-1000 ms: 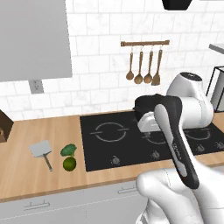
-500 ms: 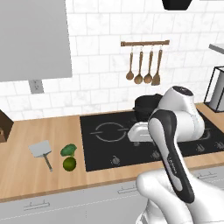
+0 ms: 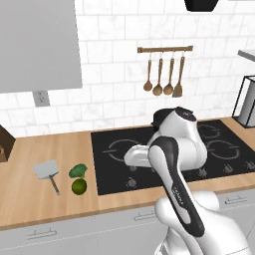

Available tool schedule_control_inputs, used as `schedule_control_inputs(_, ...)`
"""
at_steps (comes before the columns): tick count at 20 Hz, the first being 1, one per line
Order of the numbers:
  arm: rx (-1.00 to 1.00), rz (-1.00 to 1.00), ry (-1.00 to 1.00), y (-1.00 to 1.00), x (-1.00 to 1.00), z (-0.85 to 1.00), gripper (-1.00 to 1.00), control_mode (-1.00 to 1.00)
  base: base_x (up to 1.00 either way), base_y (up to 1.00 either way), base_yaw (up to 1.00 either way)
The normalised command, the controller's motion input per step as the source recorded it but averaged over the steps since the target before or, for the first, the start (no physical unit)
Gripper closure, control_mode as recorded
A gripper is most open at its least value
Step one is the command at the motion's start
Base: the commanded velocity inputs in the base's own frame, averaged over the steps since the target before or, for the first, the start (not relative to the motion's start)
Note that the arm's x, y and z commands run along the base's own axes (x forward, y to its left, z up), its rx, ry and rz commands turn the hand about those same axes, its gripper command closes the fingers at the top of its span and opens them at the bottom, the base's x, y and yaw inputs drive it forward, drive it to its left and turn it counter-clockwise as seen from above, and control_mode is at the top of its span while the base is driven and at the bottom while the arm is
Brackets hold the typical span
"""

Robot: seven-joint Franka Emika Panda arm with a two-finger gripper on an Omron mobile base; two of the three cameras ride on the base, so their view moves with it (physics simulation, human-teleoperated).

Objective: Put the broccoli and lime in the pot. Retrieve the spatula and lightly stir the vegetables in the pot.

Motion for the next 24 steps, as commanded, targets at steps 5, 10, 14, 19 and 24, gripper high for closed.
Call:
schedule_control_inputs(5,0.21,-0.03,0.02,0.49,0.34,-0.09,-1.00,-1.00,0.00,0.00,0.00)
schedule_control_inputs(10,0.30,-0.06,0.10,0.43,0.47,-0.11,-1.00,-1.00,0.00,0.00,0.00)
schedule_control_inputs(14,0.15,0.00,0.20,0.45,0.46,-0.10,-1.00,-1.00,0.00,0.00,0.00)
schedule_control_inputs(19,0.02,0.00,0.17,0.41,0.45,-0.27,-1.00,-1.00,0.00,0.00,0.00)
schedule_control_inputs(24,0.00,0.00,0.07,0.28,0.41,-0.14,-1.00,-1.00,0.00,0.00,0.00)
